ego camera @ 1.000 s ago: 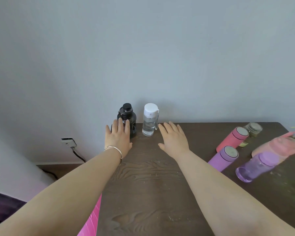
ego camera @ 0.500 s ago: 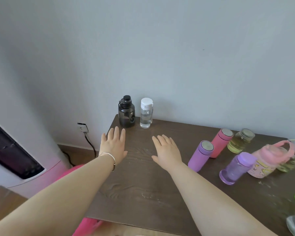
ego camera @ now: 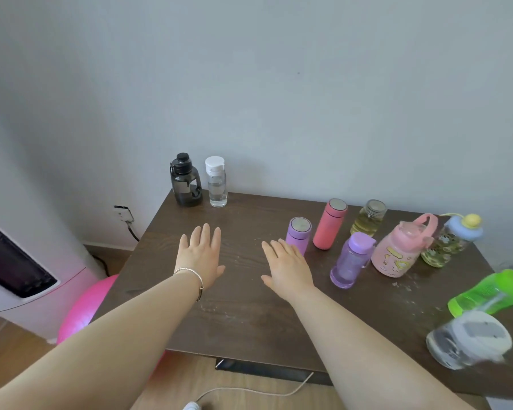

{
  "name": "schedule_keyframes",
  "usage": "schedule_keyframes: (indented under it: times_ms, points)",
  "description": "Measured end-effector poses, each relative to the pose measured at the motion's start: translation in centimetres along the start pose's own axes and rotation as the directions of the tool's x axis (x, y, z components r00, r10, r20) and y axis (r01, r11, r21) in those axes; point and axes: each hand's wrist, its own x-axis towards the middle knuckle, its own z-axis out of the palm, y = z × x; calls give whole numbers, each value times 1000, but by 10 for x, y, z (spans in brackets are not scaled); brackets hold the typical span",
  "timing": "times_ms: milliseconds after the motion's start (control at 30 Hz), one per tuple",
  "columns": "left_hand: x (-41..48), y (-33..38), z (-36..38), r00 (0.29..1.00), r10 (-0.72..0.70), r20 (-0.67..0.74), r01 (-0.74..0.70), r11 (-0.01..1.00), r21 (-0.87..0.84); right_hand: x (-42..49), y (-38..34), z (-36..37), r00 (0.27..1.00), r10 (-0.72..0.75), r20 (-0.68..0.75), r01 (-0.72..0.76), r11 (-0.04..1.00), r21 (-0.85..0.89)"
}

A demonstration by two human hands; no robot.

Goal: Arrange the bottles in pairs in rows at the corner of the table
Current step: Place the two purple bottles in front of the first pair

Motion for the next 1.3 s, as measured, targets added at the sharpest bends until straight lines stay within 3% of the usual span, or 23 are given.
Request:
schedule_keyframes:
  times_ms: [267, 533, 633, 833, 1000, 1133, 1300]
  points:
    - [30, 73, -31, 986, 155, -56, -157, 987, -36, -37, 61, -15, 982, 172, -74, -172, 985, 8]
    - [69, 127, -40, 948, 305, -86, -311, 948, -69, -59, 116, -19, 912, 365, -189, -388, 916, -102]
    - [83, 138, -39, 936, 341, -92, -347, 936, -61, -59, 132, -24, 872, 435, -224, -454, 890, -38]
    - [110, 151, -33, 912, 396, -104, -405, 909, -97, -54, 149, -32, 798, 584, -149, -557, 809, 189]
    - [123, 157, -15, 918, 391, -73, -389, 844, -369, -45, 164, -14, 728, 685, -12, -615, 661, 430]
    - [124, 157, -3, 938, 340, -70, -290, 656, -697, -41, 165, -1, 681, 733, -4, -571, 534, 624]
    - [124, 162, 0, 953, 297, -50, -192, 472, -861, -33, 160, 5, 602, 799, -4, -532, 405, 744]
